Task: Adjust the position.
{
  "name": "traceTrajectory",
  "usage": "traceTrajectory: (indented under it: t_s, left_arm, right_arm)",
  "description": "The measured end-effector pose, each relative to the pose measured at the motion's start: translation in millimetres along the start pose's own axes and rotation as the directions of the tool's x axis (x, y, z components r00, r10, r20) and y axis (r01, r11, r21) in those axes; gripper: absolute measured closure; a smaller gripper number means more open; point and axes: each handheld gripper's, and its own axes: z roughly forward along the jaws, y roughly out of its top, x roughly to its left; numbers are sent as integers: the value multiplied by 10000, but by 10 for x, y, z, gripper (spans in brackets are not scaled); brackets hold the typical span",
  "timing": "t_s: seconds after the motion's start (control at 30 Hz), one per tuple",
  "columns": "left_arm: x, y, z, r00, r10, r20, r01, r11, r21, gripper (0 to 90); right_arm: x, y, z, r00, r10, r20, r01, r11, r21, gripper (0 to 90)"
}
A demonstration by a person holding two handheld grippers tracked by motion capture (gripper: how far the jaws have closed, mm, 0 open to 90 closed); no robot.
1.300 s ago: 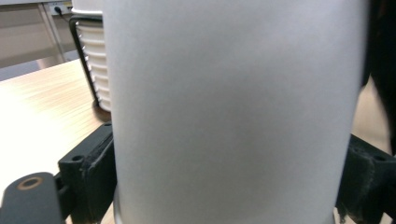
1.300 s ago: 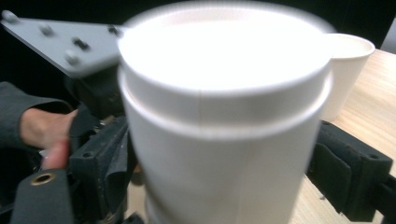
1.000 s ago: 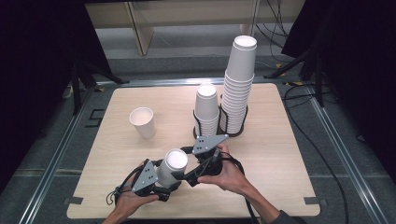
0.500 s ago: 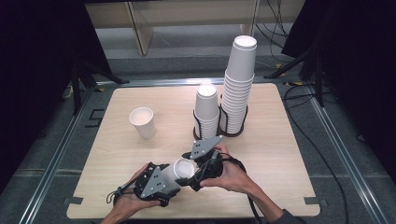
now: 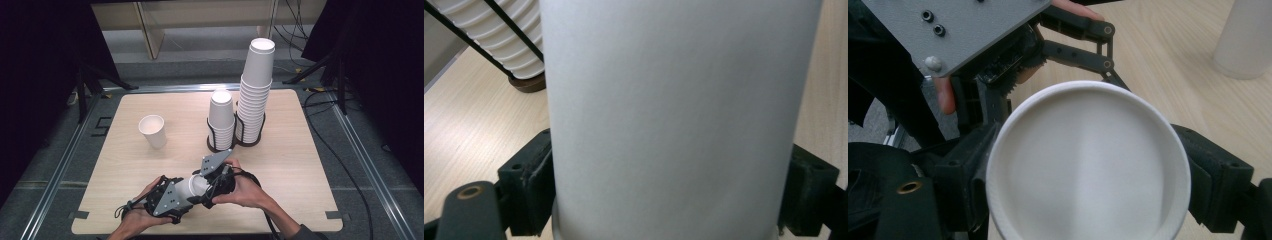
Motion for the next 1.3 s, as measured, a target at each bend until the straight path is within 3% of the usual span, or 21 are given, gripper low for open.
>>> traceTrajectory:
  t_s: [0.1,0.27,0.33,0.37,0.4,0.47,0.53,0.57,0.63,0.67,0.7,0.77,0.8,0.83,0.97,1.0,1.1,1.13,1.2,1.23,1.3]
  left_arm:
    - [1,3,-6,9998,180,8,-181,9998,131,146]
    - [16,-7,-16,9998,-169,145,172,9996,-220,112]
    - [43,-31,-10,9994,-306,176,318,9967,-745,74]
    - [32,-44,-9,9981,-597,180,614,9910,-1189,58]
    - [32,-44,-9,9981,-597,180,614,9910,-1189,54]
    - [74,-53,-59,9964,-836,112,843,9818,-1700,48]
    - [83,-62,-74,9927,-1191,200,1205,9653,-2316,44]
    - [83,-62,-74,9927,-1191,200,1205,9653,-2316,41]
    - [90,-71,-82,9881,-1518,233,1514,9385,-3104,38]
    - [98,-72,-106,9882,-1525,163,1499,9376,-3137,36]
    - [101,-70,-110,9868,-1608,203,1581,9278,-3378,35]
    - [99,-66,-133,9851,-1713,175,1659,9169,-3630,28]
    - [97,-64,-138,9854,-1699,142,1631,9151,-3687,24]
    - [96,-65,-128,9851,-1713,170,1643,9058,-3905,25]
    - [74,-45,-144,9823,-1867,160,1774,8991,-4002,0]
    - [72,-40,-119,9824,-1854,231,1772,8854,-4296,4]
    - [56,-32,-116,9801,-1975,203,1862,8793,-4383,0]
    - [54,-32,-138,9791,-2029,143,1901,8878,-4192,2]
    - [53,-29,-136,9769,-2131,129,1984,8837,-4239,1]
    - [61,-32,-142,9783,-2070,123,1931,8876,-4183,1]
    - [57,-33,-144,9746,-2230,186,2095,8802,-4259,3]
  right_arm:
    - [-2,-10,19,10000,-65,-38,65,9999,120,214]
    - [-2,3,-10,9999,-97,-32,98,9999,64,228]
    - [-14,9,-39,10000,1,-43,-1,9999,-146,234]
    - [-24,11,-56,10000,66,-59,-67,9996,-276,236]
    - [-24,11,-56,10000,66,-59,-67,9996,-276,236]
    - [-78,17,-135,9996,254,-75,-259,9965,-799,240]
    - [-106,11,-188,9978,624,-243,-648,9911,-1160,241]
    - [-124,9,-205,9972,672,-325,-711,9878,-1383,241]
    - [-153,4,-247,9952,866,-460,-931,9817,-1663,242]
    - [-165,1,-257,9938,966,-547,-1052,9770,-1856,242]
    - [-174,-2,-275,9917,1109,-653,-1215,9737,-1926,242]
    - [-201,-10,-301,9898,1190,-785,-1338,9652,-2248,242]
    - [-194,-16,-319,9832,1554,-959,-1733,9597,-2214,243]
    - [-202,-17,-322,9826,1568,-992,-1760,9568,-2312,243]
    - [-205,-24,-321,9740,1838,-1326,-2125,9440,-2523,244]
    - [-229,-24,-311,9788,1559,-1329,-1869,9452,-2677,244]
    - [-219,-16,-308,9760,1650,-1420,-1992,9400,-2769,244]
    - [-213,-16,-309,9730,1730,-1530,-2105,9370,-2787,244]
    - [-220,-13,-312,9745,1666,-1500,-2046,9346,-2909,245]
    - [-220,-11,-312,9745,1649,-1521,-2042,9326,-2975,245]
    - [-219,-11,-316,9739,1680,-1526,-2076,9313,-2995,245]
